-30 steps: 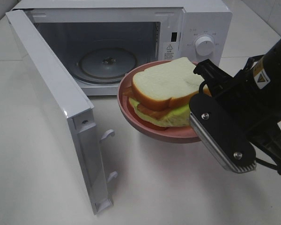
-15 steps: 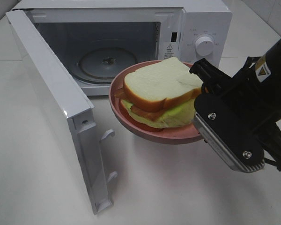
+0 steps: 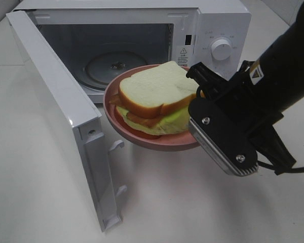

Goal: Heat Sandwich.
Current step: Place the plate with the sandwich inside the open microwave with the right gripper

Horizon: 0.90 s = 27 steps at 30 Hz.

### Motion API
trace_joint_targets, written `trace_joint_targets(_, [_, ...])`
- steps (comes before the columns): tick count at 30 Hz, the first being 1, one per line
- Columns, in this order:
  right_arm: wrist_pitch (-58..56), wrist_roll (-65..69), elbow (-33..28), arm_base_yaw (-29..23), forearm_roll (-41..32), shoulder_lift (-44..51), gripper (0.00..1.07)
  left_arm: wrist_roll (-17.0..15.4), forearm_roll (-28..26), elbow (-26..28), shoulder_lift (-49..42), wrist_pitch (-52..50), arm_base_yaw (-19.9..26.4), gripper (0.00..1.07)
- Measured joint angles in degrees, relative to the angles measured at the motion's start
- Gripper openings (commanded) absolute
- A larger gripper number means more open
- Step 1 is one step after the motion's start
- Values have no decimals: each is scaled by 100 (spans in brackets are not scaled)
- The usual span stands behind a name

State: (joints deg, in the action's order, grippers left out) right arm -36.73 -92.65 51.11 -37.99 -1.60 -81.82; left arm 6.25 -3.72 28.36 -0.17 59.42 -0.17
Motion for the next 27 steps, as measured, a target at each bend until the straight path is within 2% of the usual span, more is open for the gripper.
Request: trace_joint_targets(27, [46,-498,1473,0,-11,-1381,0,0,0,0,0,0,0,103])
